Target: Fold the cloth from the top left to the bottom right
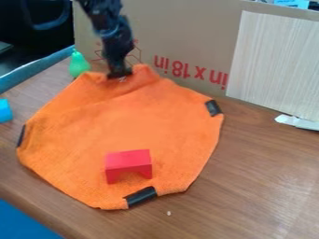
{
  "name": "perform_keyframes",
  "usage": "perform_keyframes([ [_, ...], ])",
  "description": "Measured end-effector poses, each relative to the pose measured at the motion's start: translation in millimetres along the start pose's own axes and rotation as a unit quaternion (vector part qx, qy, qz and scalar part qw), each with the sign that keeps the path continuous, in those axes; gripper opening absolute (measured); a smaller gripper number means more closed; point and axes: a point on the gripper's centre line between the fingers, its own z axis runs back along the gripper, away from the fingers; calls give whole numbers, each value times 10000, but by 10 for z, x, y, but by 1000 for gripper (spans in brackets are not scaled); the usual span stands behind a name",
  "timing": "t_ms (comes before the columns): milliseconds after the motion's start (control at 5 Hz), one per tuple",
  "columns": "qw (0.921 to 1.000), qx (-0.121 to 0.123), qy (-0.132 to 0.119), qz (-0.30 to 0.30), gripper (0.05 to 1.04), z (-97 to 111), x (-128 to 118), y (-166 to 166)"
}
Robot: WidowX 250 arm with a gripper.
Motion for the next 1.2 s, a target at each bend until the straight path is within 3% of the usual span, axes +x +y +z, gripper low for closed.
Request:
perform_keyframes([
  [200, 9992, 110, -275, -254, 55, 247, 212, -178],
  [400, 9984, 70, -403, -389, 54, 366, 294, -458],
  [800, 9963, -302, -270, -753, 54, 515, 252, -1178],
  [1200, 9926, -324, -650, -969, 54, 849, 161, -1691],
])
